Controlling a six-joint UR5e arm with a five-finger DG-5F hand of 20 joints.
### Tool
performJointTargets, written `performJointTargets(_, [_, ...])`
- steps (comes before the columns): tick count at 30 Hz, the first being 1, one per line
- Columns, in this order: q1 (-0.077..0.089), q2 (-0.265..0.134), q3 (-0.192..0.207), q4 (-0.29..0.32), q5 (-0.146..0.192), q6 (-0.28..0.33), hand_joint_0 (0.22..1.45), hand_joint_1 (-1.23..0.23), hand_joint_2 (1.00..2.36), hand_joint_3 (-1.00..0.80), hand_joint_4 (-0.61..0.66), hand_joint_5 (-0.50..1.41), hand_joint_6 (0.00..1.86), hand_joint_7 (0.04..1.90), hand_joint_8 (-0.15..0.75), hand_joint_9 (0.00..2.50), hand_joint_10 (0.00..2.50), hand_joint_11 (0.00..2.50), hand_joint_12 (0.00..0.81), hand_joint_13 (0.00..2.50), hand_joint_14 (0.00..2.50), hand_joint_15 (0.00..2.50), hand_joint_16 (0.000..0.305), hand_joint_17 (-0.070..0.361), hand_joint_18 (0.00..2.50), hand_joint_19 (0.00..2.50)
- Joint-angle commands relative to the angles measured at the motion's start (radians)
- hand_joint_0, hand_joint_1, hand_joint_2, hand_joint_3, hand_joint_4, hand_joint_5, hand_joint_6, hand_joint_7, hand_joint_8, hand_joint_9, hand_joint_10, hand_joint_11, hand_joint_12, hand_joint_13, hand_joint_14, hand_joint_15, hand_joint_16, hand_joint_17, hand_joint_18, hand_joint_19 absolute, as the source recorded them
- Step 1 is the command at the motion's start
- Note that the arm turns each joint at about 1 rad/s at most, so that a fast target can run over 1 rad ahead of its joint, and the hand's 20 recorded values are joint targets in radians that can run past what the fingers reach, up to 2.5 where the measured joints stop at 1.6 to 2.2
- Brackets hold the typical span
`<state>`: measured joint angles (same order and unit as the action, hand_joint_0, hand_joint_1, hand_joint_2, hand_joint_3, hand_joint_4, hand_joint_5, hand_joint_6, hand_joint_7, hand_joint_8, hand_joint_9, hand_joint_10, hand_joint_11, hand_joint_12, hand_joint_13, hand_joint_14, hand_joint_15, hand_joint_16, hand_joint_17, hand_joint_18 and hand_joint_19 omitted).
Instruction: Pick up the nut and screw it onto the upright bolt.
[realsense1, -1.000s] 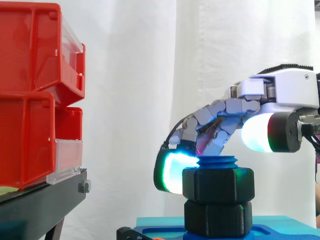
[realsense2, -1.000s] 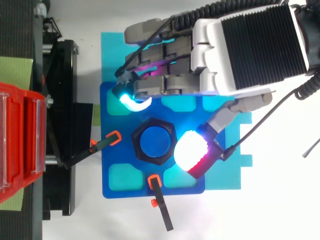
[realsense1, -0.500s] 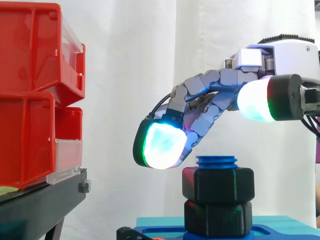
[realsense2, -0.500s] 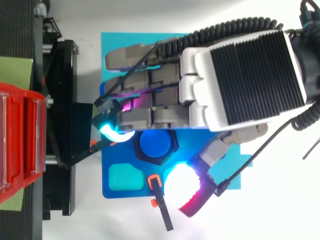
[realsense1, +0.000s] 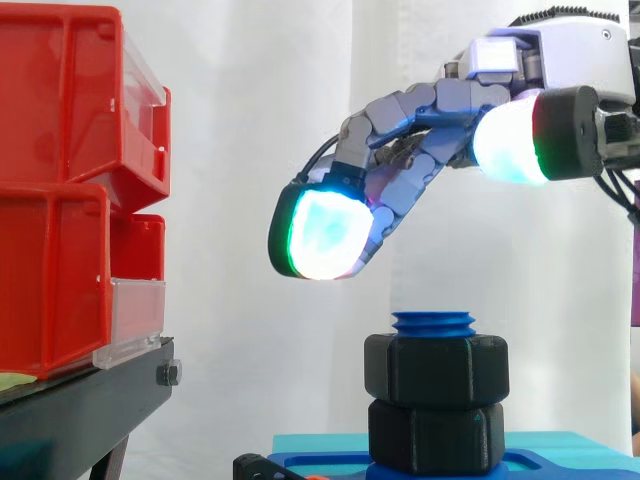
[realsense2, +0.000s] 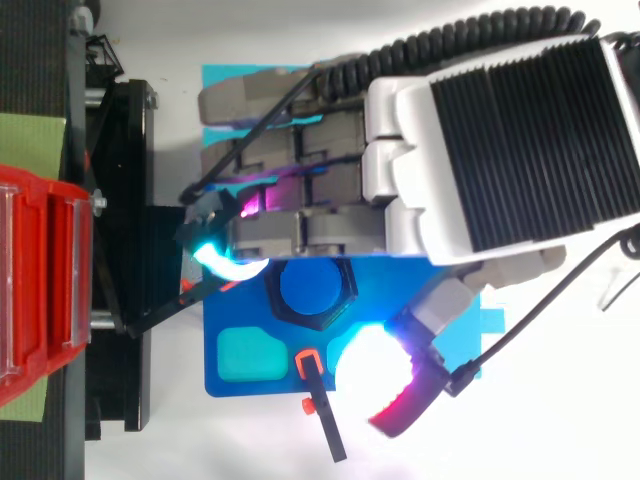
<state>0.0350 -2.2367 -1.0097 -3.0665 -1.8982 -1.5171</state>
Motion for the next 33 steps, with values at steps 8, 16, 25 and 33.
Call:
performJointTargets(8, [-0.012, 0.092, 0.017, -0.25, 0.048, -0.104, 0.52, -0.29, 1.0, -0.5, 0.22, -0.15, 0.5, 0.78, 0.232, 0.59, 0.0, 0.0, 0.3, 0.41, 0.0, 0.0, 0.032, 0.071, 0.1, 0.0])
performJointTargets(16, [-0.006, 0.259, -0.148, -0.317, 0.142, -0.129, 0.52, -0.3, 1.0, -0.5, 0.21, -0.16, 0.5, 0.77, 0.233, 0.56, 0.0, 0.0, 0.307, 0.37, 0.0, 0.0, 0.033, 0.075, 0.07, 0.0])
performJointTargets(25, [0.008, 0.46, -0.405, -0.208, 0.271, -0.092, 0.52, -0.31, 1.0, -0.5, 0.21, -0.17, 0.5, 0.77, 0.23, 0.53, 0.0, 0.0, 0.31, 0.34, 0.0, 0.0, 0.034, 0.076, 0.05, 0.0])
performJointTargets(33, [0.02, 0.486, -0.421, -0.227, 0.338, 0.242, 0.53, -0.32, 1.0, -0.5, 0.2, -0.17, 0.5, 0.77, 0.231, 0.53, 0.0, 0.0, 0.312, 0.34, 0.0, 0.0, 0.034, 0.077, 0.06, 0.0])
